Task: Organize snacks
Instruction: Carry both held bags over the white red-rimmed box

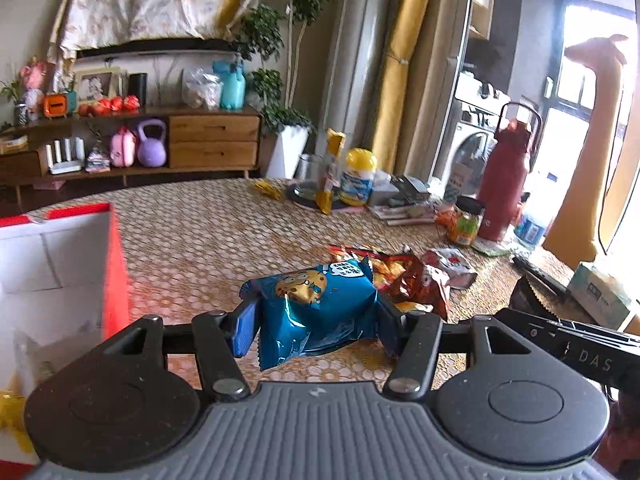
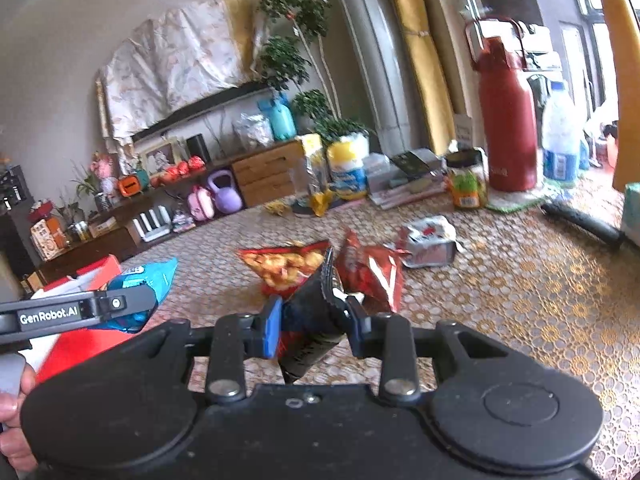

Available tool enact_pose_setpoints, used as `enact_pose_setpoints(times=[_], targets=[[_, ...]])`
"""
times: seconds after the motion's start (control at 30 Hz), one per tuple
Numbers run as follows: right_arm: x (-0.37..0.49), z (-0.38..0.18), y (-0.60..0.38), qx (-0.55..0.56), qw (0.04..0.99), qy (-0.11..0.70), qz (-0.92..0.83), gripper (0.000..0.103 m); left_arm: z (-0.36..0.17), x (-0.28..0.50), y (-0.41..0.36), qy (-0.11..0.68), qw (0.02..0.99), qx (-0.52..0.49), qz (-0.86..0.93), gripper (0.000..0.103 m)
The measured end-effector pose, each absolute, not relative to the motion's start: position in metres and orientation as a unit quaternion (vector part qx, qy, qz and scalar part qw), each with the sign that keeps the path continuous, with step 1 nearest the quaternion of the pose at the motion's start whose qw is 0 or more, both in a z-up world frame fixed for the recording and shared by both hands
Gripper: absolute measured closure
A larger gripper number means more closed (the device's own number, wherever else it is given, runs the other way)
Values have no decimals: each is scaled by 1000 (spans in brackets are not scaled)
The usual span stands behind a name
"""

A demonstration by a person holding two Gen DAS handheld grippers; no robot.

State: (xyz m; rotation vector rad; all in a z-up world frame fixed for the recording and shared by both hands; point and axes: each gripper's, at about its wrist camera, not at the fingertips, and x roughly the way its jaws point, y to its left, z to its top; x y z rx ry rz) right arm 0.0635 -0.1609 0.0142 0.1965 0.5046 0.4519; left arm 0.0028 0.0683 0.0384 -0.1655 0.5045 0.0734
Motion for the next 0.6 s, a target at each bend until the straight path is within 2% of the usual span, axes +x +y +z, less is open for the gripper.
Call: enact_pose_setpoints(times=[0.6], targets=[[34, 53, -87, 54, 924, 209, 317, 71, 62, -58, 142, 214, 963, -101, 129, 45]])
